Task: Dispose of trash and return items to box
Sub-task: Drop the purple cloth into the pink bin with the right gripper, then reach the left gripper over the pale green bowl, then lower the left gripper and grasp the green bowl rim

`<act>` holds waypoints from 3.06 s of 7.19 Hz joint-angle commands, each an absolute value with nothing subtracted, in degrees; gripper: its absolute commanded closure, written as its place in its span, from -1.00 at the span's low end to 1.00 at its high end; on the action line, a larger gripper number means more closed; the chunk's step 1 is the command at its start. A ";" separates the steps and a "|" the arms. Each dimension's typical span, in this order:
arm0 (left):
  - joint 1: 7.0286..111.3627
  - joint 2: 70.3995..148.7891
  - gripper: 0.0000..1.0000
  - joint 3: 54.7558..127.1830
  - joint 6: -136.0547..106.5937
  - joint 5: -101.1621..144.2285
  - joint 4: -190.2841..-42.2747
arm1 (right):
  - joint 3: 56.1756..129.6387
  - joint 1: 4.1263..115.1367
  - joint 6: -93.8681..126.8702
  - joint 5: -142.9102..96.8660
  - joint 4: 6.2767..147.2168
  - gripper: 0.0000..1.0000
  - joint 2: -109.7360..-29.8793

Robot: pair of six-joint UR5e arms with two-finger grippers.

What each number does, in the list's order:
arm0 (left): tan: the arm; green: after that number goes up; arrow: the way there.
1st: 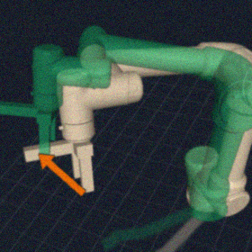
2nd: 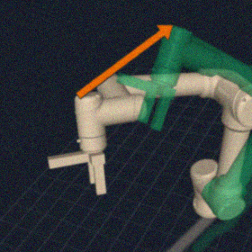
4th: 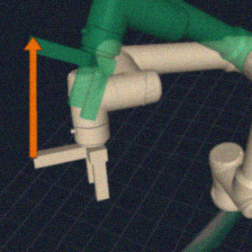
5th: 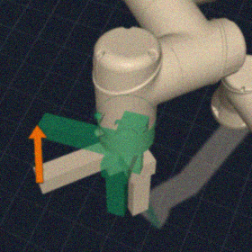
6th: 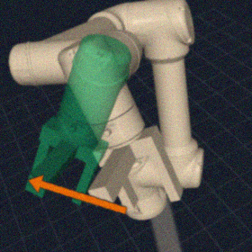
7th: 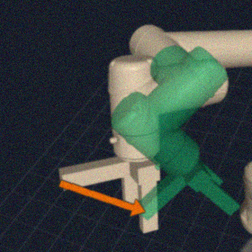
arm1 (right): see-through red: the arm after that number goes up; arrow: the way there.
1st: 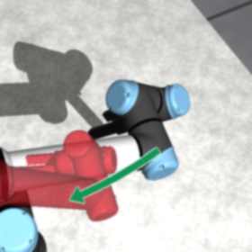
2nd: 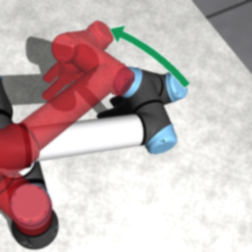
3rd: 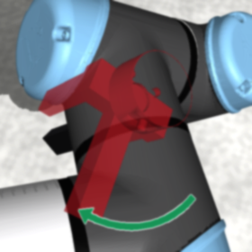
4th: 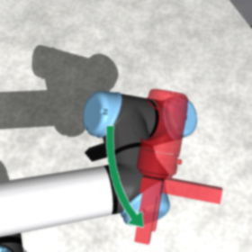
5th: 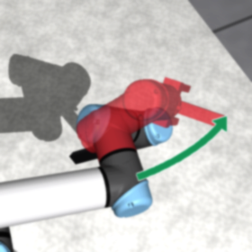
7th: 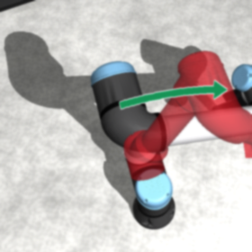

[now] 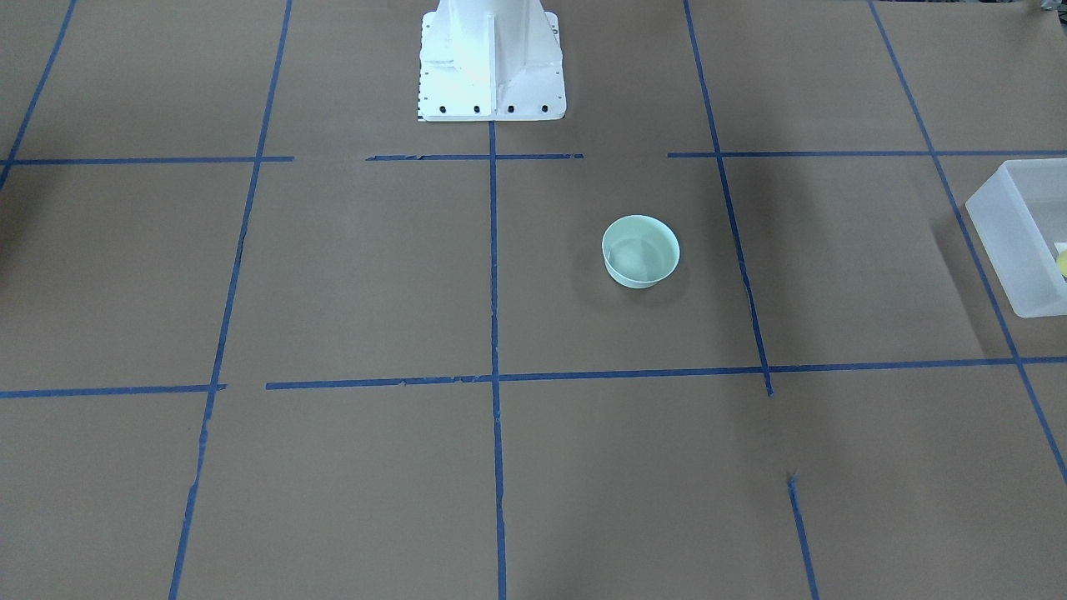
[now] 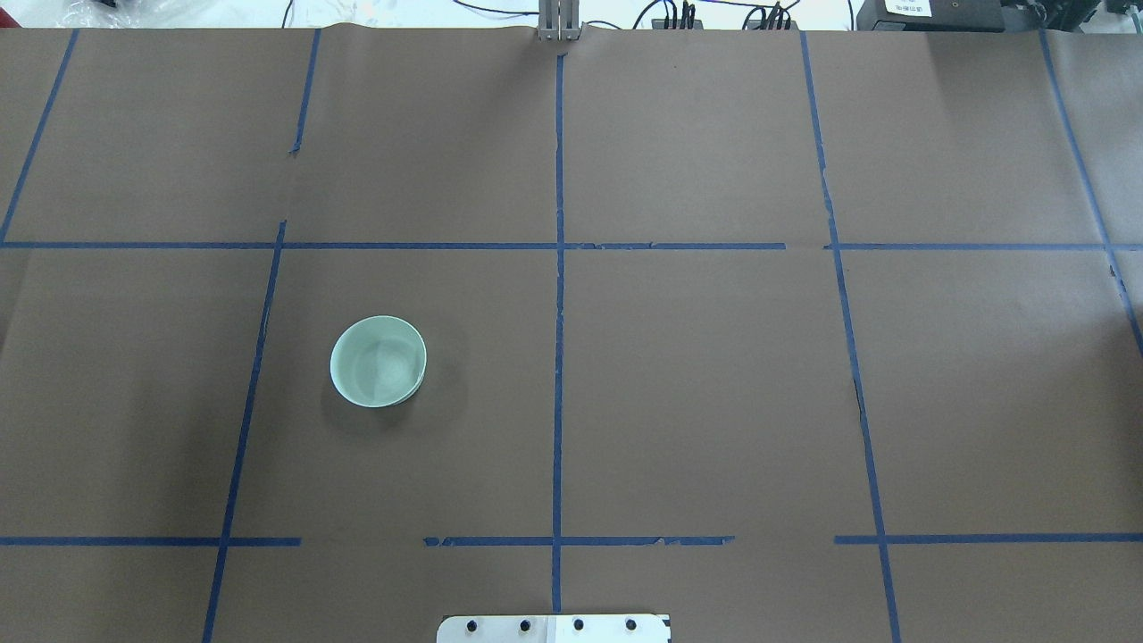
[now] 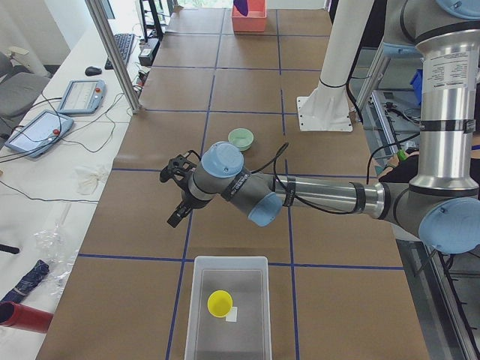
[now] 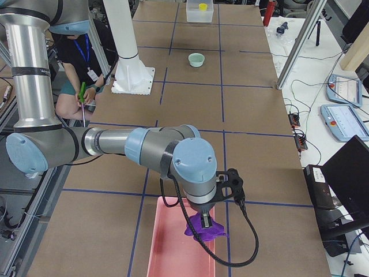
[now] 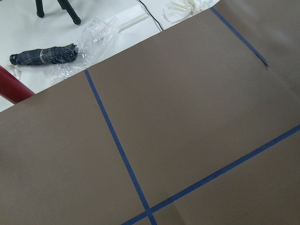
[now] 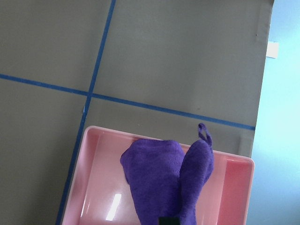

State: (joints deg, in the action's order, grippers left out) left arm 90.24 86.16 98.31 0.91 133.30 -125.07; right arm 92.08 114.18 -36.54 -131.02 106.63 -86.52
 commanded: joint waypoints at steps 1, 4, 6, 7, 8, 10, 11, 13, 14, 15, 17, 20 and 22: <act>90.09 86.13 -1.00 98.17 0.88 133.33 -125.16 | 91.23 110.24 -34.82 -130.69 93.32 -0.56 -94.54; 89.22 86.31 -1.00 98.44 -2.34 133.42 -125.16 | 100.66 102.35 -18.32 -130.87 92.10 -0.98 -94.75; 80.56 87.71 -1.00 103.41 -17.32 128.88 -125.07 | 108.59 90.58 0.70 -130.96 91.41 -0.98 -94.48; 73.46 89.19 -1.00 106.84 -28.10 126.59 -124.72 | 110.37 88.70 2.97 -130.96 91.23 -1.00 -94.40; 67.12 92.86 -1.00 107.83 -38.04 125.17 -123.85 | 110.39 88.68 2.55 -131.04 90.71 -1.00 -94.66; 49.92 98.42 -0.86 108.37 -61.14 115.36 -123.22 | 109.95 88.59 2.72 -131.22 87.72 -1.00 -95.97; 41.74 98.52 -0.56 108.72 -71.09 106.35 -123.22 | 109.95 88.68 2.64 -131.13 87.63 -1.00 -96.67; 33.87 98.44 -0.45 107.85 -77.59 97.07 -122.96 | 109.95 88.68 2.46 -131.13 87.54 -1.00 -97.12; 31.92 99.39 -0.43 107.93 -79.26 96.60 -121.13 | 109.95 88.68 2.46 -131.13 87.54 -1.00 -97.21; 30.34 103.58 -0.33 107.76 -81.10 96.42 -115.28 | 110.04 88.59 2.37 -131.05 87.54 -1.00 -97.56; 27.09 106.26 0.35 106.27 -84.19 94.15 -110.92 | 109.95 88.68 2.37 -131.04 87.54 -1.00 -97.56; 27.33 106.17 0.28 106.96 -83.58 94.13 -110.57 | 110.04 88.59 2.46 -131.04 87.54 -1.00 -97.56; 28.21 105.04 0.20 109.85 -77.99 94.39 -108.55 | 109.95 88.59 2.37 -131.04 87.54 -1.00 -97.56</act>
